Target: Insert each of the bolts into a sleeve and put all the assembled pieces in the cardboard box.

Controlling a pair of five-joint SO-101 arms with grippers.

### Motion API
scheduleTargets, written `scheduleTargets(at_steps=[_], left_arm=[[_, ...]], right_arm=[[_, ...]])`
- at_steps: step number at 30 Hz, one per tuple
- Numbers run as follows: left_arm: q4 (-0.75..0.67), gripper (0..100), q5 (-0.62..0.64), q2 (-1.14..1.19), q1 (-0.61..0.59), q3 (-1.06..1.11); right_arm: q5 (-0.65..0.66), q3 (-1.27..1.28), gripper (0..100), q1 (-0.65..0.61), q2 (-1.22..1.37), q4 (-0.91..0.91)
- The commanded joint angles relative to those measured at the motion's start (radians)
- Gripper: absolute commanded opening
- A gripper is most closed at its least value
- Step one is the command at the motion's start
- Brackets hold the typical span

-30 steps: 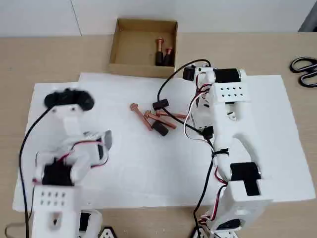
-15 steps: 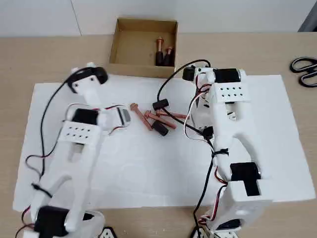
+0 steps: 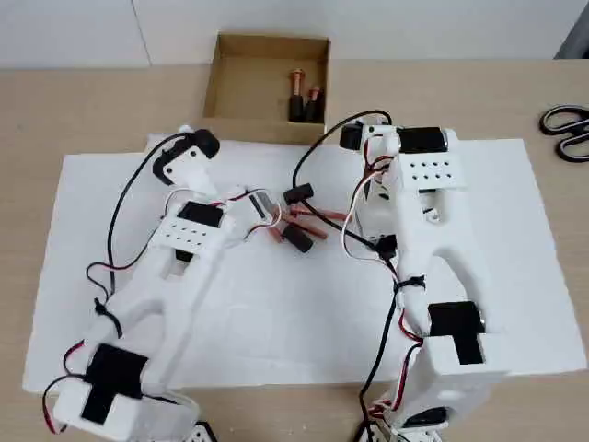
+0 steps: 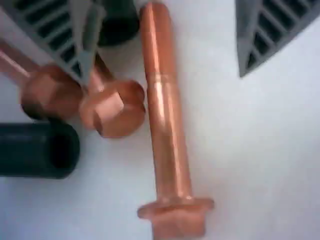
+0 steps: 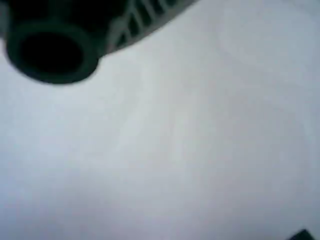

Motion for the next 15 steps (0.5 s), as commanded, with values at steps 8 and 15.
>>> scheduleTargets(at_steps=[8,15], left_arm=[[-0.133,18,0.044,0.075,0.006,-0.047],[-0.167,18,0.052,0.101,0.005,-0.048]], right_arm=[[0.009,-0.043,0.4,-0.004,-0.065,0.010],[0.009,-0.043,0.4,-0.004,-0.065,0.010]])
